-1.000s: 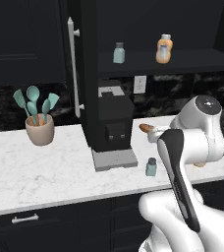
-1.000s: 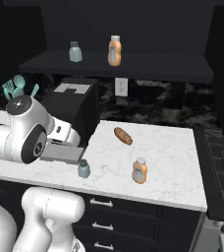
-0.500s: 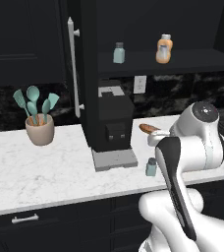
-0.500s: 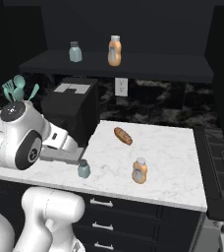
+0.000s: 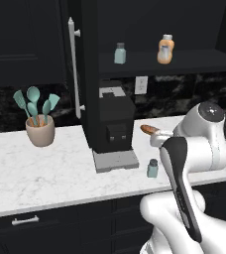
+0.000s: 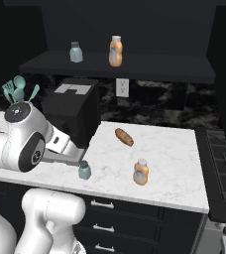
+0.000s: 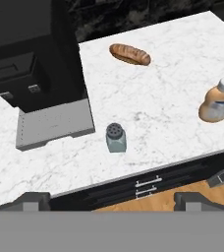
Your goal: Put the shaker and condiment bottle from the counter next to their counterparts in the cabinet.
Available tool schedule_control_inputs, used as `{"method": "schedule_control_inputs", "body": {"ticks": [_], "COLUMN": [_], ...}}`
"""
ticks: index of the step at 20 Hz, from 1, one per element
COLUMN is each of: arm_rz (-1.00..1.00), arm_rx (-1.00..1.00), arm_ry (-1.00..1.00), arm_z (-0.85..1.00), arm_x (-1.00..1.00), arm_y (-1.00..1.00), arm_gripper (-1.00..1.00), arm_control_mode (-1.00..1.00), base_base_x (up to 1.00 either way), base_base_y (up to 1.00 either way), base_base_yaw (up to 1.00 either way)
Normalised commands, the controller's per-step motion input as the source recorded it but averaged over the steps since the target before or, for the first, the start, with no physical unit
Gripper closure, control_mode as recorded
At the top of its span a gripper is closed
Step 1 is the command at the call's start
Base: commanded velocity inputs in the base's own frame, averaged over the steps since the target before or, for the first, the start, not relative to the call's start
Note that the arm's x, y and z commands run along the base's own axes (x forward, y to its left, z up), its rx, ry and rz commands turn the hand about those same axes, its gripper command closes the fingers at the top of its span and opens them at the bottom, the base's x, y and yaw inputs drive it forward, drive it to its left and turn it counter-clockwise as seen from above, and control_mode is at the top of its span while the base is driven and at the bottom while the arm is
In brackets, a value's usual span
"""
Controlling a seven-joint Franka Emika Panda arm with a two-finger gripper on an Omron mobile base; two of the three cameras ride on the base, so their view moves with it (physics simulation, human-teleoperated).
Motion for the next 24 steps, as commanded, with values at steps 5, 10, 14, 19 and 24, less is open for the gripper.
{"method": "schedule_control_inputs", "body": {"ticks": [5, 10, 14, 19, 24], "arm_rz": [-0.02, -0.01, 0.0, 0.0, 0.0], "arm_rx": [0.0, 0.0, 0.0, 0.03, 0.02], "arm_ry": [0.0, 0.0, 0.0, 0.0, 0.0], "arm_z": [-0.24, -0.28, -0.17, -0.1, -0.08], "arm_x": [0.0, 0.0, 0.0, 0.0, 0.02], "arm_y": [0.0, 0.0, -0.06, -0.15, -0.07], "arm_gripper": [-1.0, -1.0, -1.0, -1.0, -1.0], "arm_control_mode": [-1.0, -1.0, -1.0, -1.0, -1.0], "base_base_x": [0.0, 0.0, 0.0, 0.0, 0.0], "base_base_y": [0.0, 0.0, 0.0, 0.0, 0.0], "base_base_yaw": [0.0, 0.0, 0.0, 0.0, 0.0]}}
